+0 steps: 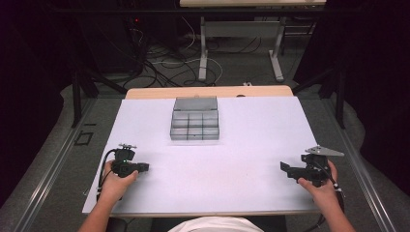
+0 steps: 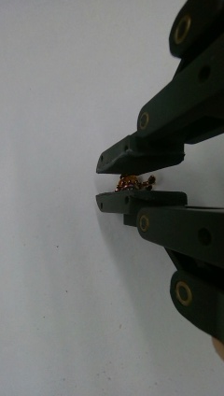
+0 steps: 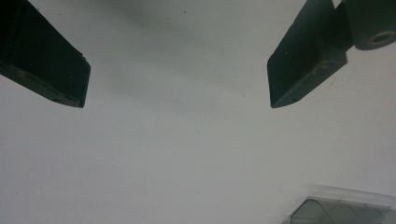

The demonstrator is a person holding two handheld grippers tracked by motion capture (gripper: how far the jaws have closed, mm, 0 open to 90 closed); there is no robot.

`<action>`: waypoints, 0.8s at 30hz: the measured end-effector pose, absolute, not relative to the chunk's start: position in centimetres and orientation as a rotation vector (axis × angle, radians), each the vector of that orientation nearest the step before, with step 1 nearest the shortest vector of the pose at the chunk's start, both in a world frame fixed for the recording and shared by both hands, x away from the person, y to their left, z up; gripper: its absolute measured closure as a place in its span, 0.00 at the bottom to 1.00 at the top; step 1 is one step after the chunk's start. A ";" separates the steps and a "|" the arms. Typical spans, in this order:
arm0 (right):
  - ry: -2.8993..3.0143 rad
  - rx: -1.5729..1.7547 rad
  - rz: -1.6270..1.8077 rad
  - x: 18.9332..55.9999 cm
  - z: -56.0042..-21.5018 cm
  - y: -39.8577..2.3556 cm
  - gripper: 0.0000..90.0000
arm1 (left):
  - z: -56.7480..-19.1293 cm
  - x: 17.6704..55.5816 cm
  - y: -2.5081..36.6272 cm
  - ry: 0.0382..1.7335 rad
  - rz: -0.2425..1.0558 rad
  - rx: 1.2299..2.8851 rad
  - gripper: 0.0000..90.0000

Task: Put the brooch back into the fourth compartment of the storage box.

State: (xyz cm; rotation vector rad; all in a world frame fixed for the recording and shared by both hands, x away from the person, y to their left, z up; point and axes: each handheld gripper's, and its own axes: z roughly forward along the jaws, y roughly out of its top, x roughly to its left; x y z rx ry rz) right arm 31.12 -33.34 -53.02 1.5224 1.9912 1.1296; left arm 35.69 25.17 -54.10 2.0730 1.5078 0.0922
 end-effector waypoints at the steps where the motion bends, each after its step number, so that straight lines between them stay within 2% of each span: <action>1: 1.991 1.522 1.130 31.1 -53.0 -33.3 0.06 | -54.1 35.7 25.2 1.508 0.092 2.073 0.89; 24: 1.992 1.517 1.123 31.1 -53.1 -33.3 0.06 | -53.7 35.5 25.3 1.507 0.128 2.039 0.89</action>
